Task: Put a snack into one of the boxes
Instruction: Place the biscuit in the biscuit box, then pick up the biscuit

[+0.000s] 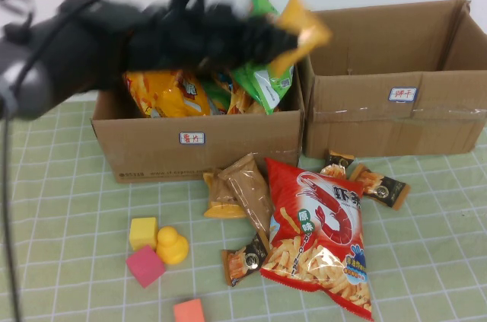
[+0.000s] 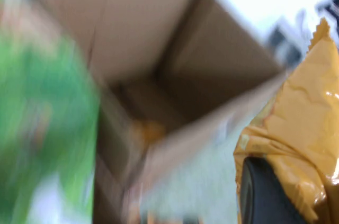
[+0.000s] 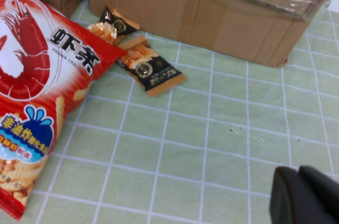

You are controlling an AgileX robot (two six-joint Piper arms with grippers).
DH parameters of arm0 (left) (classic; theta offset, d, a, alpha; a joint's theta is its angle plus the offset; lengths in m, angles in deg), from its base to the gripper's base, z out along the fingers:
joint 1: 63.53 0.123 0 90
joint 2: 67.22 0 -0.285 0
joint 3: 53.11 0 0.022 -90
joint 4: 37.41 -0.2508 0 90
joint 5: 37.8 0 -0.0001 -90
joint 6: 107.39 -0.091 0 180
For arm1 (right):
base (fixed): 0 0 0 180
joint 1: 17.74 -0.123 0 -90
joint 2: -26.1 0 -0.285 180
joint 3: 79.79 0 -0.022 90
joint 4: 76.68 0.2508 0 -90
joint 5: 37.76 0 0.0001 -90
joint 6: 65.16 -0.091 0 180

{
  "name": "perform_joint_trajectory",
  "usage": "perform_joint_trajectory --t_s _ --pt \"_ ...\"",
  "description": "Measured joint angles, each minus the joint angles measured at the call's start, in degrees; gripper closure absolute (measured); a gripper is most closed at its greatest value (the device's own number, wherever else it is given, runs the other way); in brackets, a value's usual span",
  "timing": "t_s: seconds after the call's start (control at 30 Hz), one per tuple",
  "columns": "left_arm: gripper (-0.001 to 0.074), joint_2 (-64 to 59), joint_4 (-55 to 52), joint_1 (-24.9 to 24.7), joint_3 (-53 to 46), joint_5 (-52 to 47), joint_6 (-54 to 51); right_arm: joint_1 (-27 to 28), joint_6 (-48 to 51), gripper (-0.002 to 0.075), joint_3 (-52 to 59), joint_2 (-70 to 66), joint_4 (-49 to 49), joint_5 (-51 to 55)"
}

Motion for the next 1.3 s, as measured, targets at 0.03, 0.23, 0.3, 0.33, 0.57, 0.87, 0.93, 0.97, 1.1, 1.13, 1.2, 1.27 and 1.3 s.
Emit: perform_joint_trajectory --t_s 0.03,0.23,0.3,0.33,0.57,0.87,0.93,0.97,1.1,1.13,1.2,1.27,1.3 --pt "0.0542 -0.68 0.00 -1.28 2.10 2.28 -0.65 0.00 0.00 0.0728 0.00 0.00 0.00 0.00" --pt "0.0541 -8.00 0.00 -7.51 14.87 11.31 -5.58 0.00 0.00 0.0728 0.00 0.00 0.00 0.00" --pt "0.0533 -10.96 0.08 -8.92 17.62 14.92 -8.92 0.00 0.00 0.0728 0.00 0.00 0.00 0.00" --pt "0.0524 -12.18 0.12 -9.45 18.52 16.79 -10.45 0.00 0.00 0.0728 0.00 0.00 0.00 -0.10" --pt "0.0138 -19.86 0.34 -10.18 22.33 24.81 -20.61 0.00 -0.19 0.0728 0.00 0.00 0.09 0.00" --pt "0.0213 -16.74 -2.77 -10.18 22.46 18.83 -22.06 0.00 -0.27 0.0728 0.00 0.00 0.09 0.00" --pt "0.0334 -13.99 -6.47 -9.94 22.46 15.33 -20.85 0.00 -0.27 0.0728 0.00 0.00 0.09 0.00" --pt "0.0412 -12.18 -9.06 -9.83 22.46 13.17 -19.44 0.00 -0.27 0.0728 0.00 0.00 0.09 0.00" --pt "0.0687 -3.14 -25.80 -9.71 22.98 3.09 -9.27 0.00 -0.27 0.0728 0.00 0.00 0.20 0.00" --pt "0.0704 -1.52 -30.01 -9.71 23.01 0.94 -6.28 0.00 -0.44 0.0728 0.00 0.00 0.20 0.08" --pt "0.0720 0.94 -39.50 -9.71 23.01 -3.32 0.03 0.00 -0.52 0.0728 0.00 0.00 0.20 0.08" --pt "0.0730 3.58 -56.27 -9.71 23.01 -11.32 10.57 0.00 -0.47 0.0728 0.00 0.00 0.31 0.08" --pt "0.0731 4.09 -61.08 -9.71 23.01 -13.64 13.88 0.00 -0.68 0.0728 0.00 0.00 0.31 0.08"
